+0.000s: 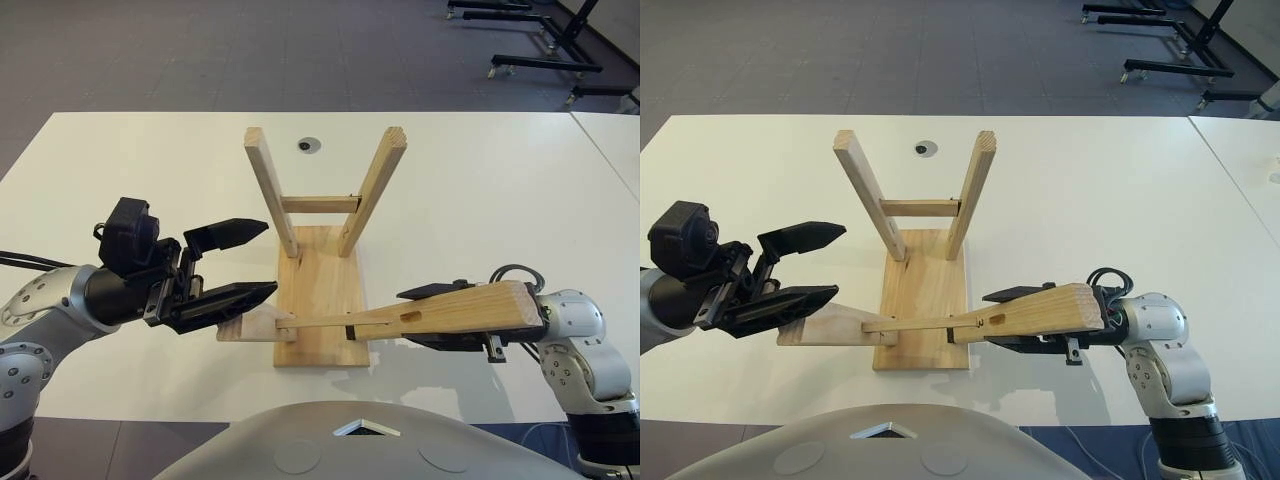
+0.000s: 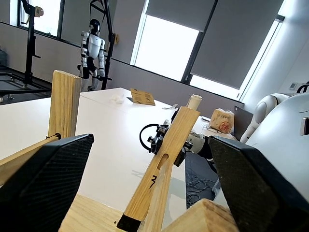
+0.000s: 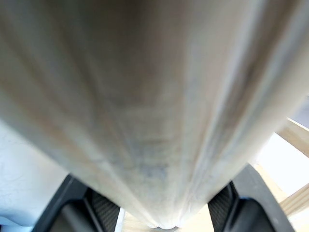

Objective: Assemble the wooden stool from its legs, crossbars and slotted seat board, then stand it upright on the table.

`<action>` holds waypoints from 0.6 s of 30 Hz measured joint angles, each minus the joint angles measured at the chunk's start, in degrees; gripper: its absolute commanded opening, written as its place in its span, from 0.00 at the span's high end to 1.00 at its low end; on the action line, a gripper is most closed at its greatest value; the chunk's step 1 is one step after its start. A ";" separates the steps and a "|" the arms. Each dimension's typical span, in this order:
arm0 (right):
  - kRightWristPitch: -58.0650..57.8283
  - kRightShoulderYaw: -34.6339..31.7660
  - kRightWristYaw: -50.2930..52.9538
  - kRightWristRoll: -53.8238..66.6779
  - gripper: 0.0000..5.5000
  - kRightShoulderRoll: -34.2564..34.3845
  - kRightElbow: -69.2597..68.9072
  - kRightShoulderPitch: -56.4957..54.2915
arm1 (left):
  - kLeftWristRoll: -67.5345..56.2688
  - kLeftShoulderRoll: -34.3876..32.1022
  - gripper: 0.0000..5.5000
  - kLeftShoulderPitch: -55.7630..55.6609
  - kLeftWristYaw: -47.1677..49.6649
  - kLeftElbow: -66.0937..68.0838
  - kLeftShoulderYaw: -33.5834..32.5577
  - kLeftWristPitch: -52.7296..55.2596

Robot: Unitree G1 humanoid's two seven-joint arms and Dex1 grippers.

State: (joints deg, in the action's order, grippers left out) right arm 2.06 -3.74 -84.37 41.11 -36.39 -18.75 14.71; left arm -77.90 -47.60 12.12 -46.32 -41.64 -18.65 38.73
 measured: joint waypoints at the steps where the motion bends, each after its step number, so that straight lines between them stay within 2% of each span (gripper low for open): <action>1: 0.01 0.00 -0.26 0.15 0.63 -0.13 0.29 -0.02 | 0.00 0.06 0.21 0.16 0.21 -0.17 0.08 -0.18; 12: -5.75 -1.56 1.51 2.93 0.63 -5.82 -1.42 0.48 | 0.02 1.02 0.21 1.12 1.17 -1.49 1.45 -0.94; 18: -3.60 -1.59 0.98 2.70 0.63 -6.81 -0.75 0.82 | 0.07 1.12 0.21 1.78 1.48 -1.96 1.55 -1.37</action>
State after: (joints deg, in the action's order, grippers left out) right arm -1.54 -5.33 -83.39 43.81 -43.21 -19.50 15.53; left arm -77.83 -46.48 13.90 -44.84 -43.59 -17.10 37.35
